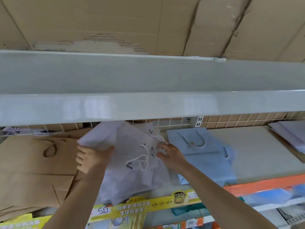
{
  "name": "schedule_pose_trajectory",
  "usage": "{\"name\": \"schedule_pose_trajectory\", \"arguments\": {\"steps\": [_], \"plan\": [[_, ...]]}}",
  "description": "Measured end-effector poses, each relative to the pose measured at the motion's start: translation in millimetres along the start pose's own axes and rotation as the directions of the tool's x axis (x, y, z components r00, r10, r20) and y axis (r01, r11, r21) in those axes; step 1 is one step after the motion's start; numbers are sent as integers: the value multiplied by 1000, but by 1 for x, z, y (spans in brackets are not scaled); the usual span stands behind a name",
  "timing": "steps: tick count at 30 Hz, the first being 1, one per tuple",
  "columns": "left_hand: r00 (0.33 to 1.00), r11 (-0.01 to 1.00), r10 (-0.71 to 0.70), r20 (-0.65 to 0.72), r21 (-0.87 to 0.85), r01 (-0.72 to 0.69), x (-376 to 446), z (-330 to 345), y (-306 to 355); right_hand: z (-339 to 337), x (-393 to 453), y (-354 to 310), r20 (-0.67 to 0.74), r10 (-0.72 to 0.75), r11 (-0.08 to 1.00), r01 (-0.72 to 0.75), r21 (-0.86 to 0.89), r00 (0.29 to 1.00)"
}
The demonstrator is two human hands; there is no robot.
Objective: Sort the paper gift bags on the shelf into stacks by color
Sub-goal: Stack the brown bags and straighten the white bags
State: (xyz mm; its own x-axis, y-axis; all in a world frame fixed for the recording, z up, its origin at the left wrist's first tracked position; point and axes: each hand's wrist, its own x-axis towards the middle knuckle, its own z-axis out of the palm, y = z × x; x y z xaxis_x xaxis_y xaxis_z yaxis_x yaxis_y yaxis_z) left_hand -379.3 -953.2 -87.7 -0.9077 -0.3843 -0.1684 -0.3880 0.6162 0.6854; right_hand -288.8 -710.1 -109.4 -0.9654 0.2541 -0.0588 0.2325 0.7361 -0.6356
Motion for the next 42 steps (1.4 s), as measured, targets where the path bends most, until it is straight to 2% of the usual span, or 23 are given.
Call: {"name": "schedule_pose_trajectory", "arguments": {"steps": [3, 6, 8, 11, 14, 20, 24, 28, 33, 36, 39, 42], "plan": [[994, 985, 107, -5, 134, -106, -2, 2, 0, 2, -3, -1, -4, -4, 999, 4, 42, 1000], [976, 927, 205, 71, 305, -217, -8, 4, 0, 2, -3, -2, -28, 1, 998, 1, 62, 1000], [962, 895, 232, 144, 357, -269, -11, 6, 0, 2, -5, -1, -41, 10, 997, -7, 71, 999], [946, 849, 274, 173, 419, -323, -14, 9, 0, 1, -8, 3, -43, 14, 997, -11, 70, 999], [923, 828, 346, 170, 408, -385, -14, 12, -2, -4, -12, 5, -34, 19, 997, -16, 70, 999], [898, 816, 384, 215, 376, -439, -21, 5, 1, -16, -18, 11, -45, 48, 997, -45, 67, 998], [873, 838, 445, 200, 250, -485, -30, -3, 12, -28, -24, 15, -103, 86, 993, -77, 92, 991], [847, 845, 463, 262, 157, -511, -46, -9, 28, -45, -35, 23, -126, 139, 987, -127, 95, 982], [796, 784, 515, 317, 201, -587, -69, -8, 44, -79, -53, 41, -146, 156, 985, -142, 100, 977], [800, 769, 508, 319, 252, -588, -84, -2, 47, -102, -63, 54, -164, 132, 989, -119, 88, 978], [833, 791, 442, 334, 292, -537, -98, 4, 43, -121, -76, 72, -154, 114, 990, -99, 101, 982], [861, 827, 444, 249, 256, -501, -124, 16, 40, -137, -88, 93, -90, 84, 994, -77, 76, 992]]}}
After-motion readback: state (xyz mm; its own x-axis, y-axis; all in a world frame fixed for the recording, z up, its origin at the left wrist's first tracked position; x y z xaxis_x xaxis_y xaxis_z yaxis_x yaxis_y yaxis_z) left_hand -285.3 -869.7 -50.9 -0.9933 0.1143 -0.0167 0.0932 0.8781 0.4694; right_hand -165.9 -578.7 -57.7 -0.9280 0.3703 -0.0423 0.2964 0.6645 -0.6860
